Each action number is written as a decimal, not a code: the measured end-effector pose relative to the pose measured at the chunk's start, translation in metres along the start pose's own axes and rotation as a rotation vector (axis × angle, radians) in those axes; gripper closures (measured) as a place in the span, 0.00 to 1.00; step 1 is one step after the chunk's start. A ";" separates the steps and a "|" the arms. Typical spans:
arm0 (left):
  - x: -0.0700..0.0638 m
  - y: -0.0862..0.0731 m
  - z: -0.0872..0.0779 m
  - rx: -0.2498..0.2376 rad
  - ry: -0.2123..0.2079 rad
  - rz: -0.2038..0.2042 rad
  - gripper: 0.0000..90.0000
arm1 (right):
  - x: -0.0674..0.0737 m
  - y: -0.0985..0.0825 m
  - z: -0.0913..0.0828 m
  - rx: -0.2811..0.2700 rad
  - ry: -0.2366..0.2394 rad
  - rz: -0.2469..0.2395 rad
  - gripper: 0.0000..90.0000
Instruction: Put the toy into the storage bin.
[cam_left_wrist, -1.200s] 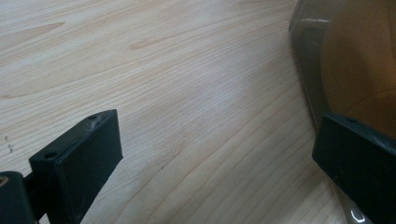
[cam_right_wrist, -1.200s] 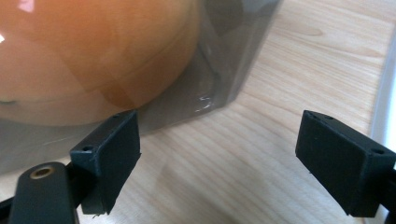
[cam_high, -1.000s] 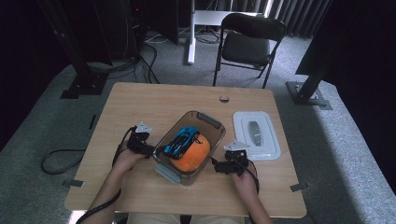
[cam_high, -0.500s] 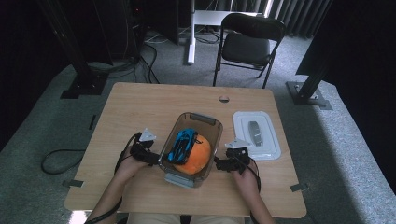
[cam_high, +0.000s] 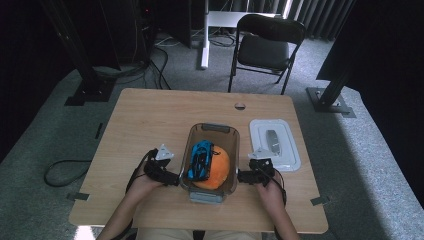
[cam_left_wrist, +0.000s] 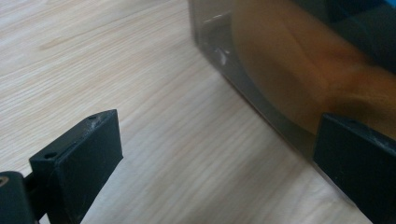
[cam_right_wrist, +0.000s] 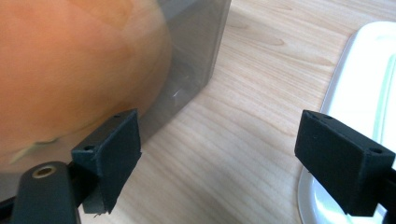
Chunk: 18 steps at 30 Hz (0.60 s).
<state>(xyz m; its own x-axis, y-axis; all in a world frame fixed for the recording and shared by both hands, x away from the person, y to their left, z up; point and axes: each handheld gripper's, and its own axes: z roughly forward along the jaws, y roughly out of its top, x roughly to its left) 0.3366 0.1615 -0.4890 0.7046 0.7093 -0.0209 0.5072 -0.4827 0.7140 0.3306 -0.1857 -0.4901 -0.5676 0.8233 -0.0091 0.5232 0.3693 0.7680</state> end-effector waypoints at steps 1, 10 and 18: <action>-0.002 0.000 0.000 -0.001 0.002 0.002 0.02 | 0.000 -0.001 -0.001 -0.004 0.002 -0.008 0.15; -0.014 -0.001 0.002 -0.002 0.004 -0.001 0.01 | -0.015 -0.008 -0.018 -0.023 -0.018 0.005 0.15; -0.029 0.000 0.005 0.014 -0.022 0.050 0.01 | -0.035 -0.005 -0.029 -0.014 -0.063 0.086 0.12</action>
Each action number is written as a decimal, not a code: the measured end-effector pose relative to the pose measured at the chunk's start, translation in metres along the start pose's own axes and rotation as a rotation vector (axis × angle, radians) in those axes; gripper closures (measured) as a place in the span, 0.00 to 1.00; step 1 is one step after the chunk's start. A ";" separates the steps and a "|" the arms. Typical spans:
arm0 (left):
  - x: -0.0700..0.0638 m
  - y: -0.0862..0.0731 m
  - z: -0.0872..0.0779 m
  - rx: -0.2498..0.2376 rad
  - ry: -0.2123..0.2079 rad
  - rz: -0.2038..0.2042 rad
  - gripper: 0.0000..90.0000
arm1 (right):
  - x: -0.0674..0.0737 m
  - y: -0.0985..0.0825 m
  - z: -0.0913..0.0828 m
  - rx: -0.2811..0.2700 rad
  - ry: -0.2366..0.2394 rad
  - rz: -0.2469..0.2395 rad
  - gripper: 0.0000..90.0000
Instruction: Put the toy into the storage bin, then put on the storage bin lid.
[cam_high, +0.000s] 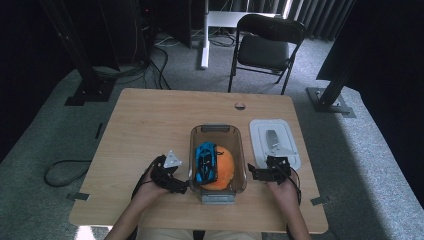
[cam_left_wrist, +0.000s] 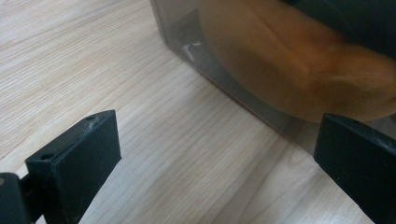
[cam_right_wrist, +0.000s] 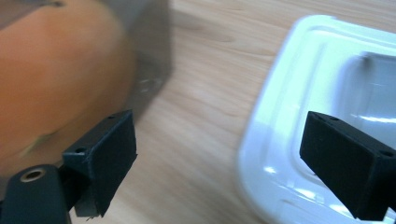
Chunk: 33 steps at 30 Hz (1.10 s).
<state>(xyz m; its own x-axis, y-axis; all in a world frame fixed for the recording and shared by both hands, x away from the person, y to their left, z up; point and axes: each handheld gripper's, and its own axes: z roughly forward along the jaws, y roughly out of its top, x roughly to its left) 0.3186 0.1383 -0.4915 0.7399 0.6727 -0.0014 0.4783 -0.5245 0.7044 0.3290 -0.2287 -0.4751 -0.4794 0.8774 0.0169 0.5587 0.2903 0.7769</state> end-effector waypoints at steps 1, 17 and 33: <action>-0.002 0.001 0.001 -0.003 -0.005 0.003 0.01 | -0.002 0.000 0.001 0.007 -0.002 -0.001 0.12; -0.029 0.008 0.015 0.014 -0.099 0.063 0.01 | -0.047 0.013 0.008 0.006 -0.211 0.089 0.26; -0.024 0.005 0.013 -0.006 -0.092 0.033 0.01 | -0.077 0.011 0.044 0.093 -0.256 0.160 0.27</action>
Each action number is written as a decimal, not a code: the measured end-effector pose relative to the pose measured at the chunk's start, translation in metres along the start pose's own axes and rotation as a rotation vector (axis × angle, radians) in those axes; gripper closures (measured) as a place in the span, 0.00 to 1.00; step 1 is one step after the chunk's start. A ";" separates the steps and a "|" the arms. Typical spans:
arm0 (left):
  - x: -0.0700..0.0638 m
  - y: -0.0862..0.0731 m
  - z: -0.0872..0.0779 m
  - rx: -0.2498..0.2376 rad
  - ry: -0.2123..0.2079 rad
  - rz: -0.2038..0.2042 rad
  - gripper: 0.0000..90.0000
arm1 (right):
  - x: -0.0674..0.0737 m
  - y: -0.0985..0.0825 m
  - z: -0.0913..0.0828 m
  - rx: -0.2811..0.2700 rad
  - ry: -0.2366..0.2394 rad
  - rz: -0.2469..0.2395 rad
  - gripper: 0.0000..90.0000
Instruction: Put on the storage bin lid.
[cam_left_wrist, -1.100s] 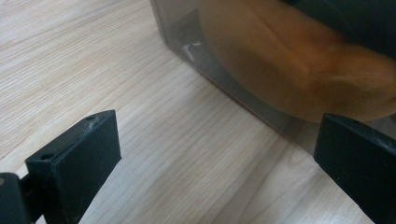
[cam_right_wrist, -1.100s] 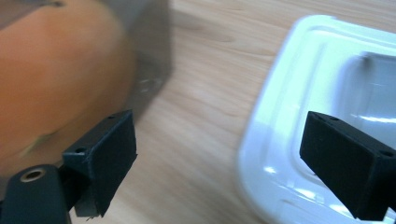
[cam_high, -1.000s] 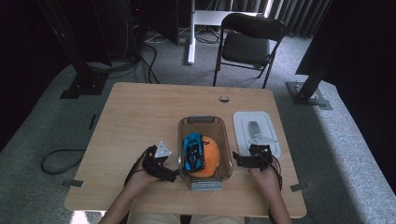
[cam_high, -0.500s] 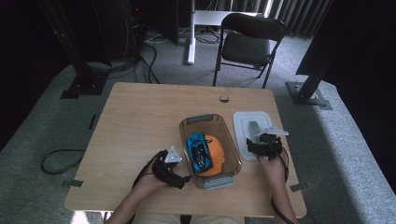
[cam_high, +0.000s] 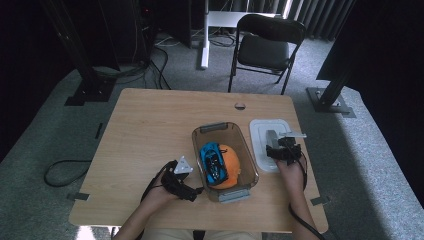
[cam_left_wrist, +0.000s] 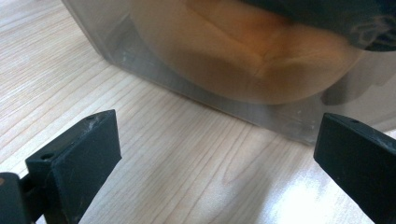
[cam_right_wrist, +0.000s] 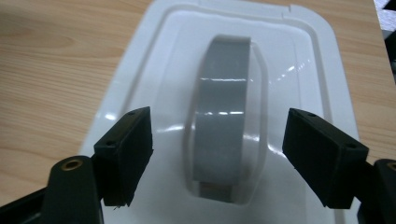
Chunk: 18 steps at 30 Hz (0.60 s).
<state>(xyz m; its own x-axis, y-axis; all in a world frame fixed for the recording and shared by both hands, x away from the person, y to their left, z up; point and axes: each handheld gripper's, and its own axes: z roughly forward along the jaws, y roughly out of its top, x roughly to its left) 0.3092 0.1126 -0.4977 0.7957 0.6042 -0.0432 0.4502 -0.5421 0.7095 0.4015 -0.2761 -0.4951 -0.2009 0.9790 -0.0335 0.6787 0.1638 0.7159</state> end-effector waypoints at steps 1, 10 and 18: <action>0.000 0.000 0.001 0.001 -0.002 -0.003 0.01 | -0.001 0.000 0.002 0.005 0.006 0.002 0.27; 0.000 -0.003 0.004 -0.002 -0.004 -0.007 0.01 | 0.001 -0.004 0.011 0.017 0.013 0.012 0.47; 0.004 -0.006 0.002 -0.014 0.005 -0.028 0.01 | 0.002 -0.001 0.012 0.021 0.030 0.019 0.69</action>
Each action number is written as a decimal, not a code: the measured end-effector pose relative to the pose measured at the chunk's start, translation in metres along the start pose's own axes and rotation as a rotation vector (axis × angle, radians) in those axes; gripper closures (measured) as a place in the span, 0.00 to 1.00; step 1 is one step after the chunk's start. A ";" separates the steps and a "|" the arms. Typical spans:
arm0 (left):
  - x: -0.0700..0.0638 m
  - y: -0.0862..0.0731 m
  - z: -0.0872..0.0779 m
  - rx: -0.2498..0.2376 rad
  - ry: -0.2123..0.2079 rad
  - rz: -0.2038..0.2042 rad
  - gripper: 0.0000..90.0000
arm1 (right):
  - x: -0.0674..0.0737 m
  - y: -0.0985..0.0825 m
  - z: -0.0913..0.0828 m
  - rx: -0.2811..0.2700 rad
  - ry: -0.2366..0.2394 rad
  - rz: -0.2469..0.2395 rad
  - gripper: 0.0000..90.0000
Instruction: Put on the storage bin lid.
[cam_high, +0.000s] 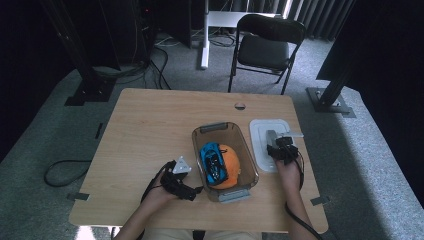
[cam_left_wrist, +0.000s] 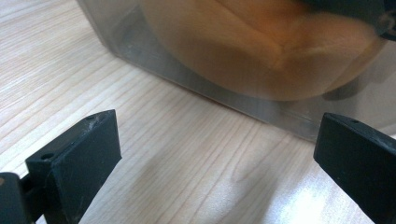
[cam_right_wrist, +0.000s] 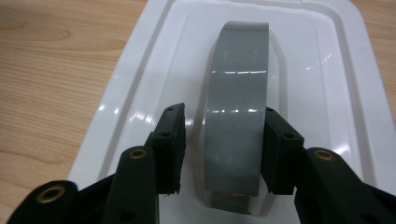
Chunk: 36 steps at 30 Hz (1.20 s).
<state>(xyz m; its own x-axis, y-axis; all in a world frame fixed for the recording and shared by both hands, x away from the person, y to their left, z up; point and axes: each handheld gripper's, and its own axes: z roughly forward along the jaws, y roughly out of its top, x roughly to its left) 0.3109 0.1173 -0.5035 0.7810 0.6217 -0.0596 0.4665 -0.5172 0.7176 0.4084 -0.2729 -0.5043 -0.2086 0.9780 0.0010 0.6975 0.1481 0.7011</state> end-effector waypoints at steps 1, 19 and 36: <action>0.000 0.000 0.000 0.000 0.004 0.001 0.01 | -0.001 0.000 0.000 0.008 -0.009 -0.001 0.73; 0.005 -0.001 -0.003 0.003 0.016 -0.003 0.01 | 0.000 0.001 -0.031 -0.060 -0.002 0.060 0.75; 0.004 0.001 -0.003 0.007 0.019 0.007 0.01 | 0.029 0.027 -0.119 -0.222 0.009 0.011 0.75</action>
<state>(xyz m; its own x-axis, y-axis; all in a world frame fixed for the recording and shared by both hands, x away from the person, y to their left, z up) 0.3132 0.1206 -0.5007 0.7762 0.6292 -0.0416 0.4643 -0.5256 0.7129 0.3403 -0.2583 -0.4005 -0.2089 0.9778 0.0151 0.5321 0.1007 0.8406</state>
